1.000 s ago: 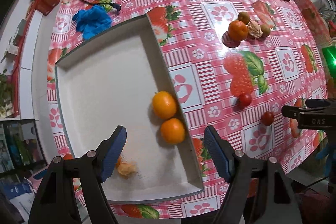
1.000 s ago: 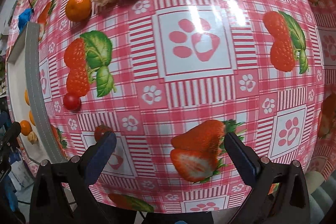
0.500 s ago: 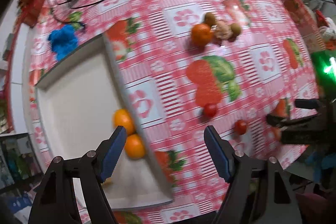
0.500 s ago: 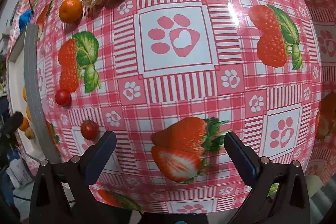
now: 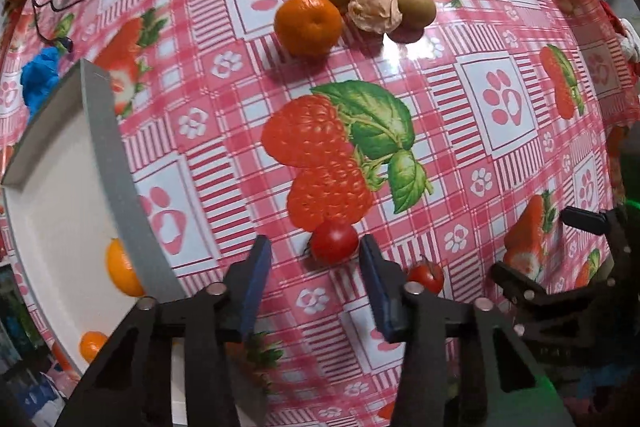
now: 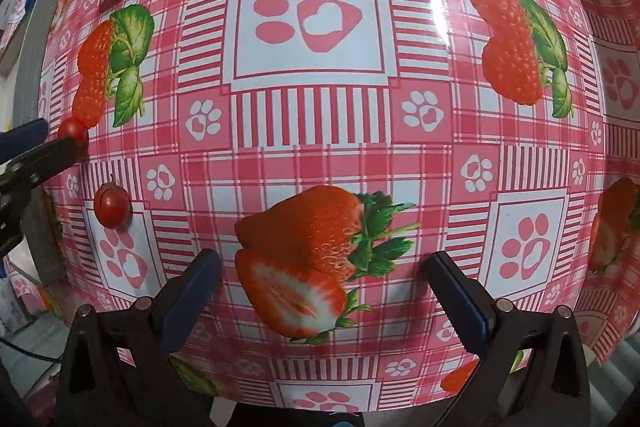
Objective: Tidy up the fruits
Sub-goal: 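Grasp a red cherry tomato from the cloth with the left tool, then grasp another red cherry tomato with the right tool while the left tool holds its tomato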
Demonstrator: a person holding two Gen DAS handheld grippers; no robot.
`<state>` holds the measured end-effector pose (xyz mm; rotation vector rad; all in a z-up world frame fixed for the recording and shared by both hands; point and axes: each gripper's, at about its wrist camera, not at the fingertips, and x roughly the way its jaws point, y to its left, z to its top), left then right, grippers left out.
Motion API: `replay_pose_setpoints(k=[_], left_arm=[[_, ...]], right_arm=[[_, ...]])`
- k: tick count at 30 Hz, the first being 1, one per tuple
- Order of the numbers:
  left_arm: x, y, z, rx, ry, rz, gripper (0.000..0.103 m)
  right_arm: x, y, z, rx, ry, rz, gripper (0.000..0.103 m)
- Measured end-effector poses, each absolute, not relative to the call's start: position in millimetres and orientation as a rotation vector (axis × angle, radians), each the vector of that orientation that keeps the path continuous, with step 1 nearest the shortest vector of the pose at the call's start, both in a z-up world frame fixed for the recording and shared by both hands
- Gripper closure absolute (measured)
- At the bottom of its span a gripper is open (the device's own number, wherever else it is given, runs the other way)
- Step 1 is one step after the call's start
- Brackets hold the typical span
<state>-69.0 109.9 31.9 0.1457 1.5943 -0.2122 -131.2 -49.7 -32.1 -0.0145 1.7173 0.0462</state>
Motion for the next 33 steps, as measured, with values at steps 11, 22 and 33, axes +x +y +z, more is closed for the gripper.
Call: replay_pose_setpoints(k=[11,22,33], left_arm=[[-75,104,29,0.1,1.589,-0.235,0.074],[-85,121,68,0.045,1.531,-0.25,0.074],[-103,181,96,0.006,1.507,-0.195,0.074]], right_arm=[[-132,-50,-33,-0.023,1.717,0.037,0.0],[-95,-27,-44,-0.03,1.791,0.036,0.0],[-78,50,-21,-0.02,1.671,0.246,0.004]])
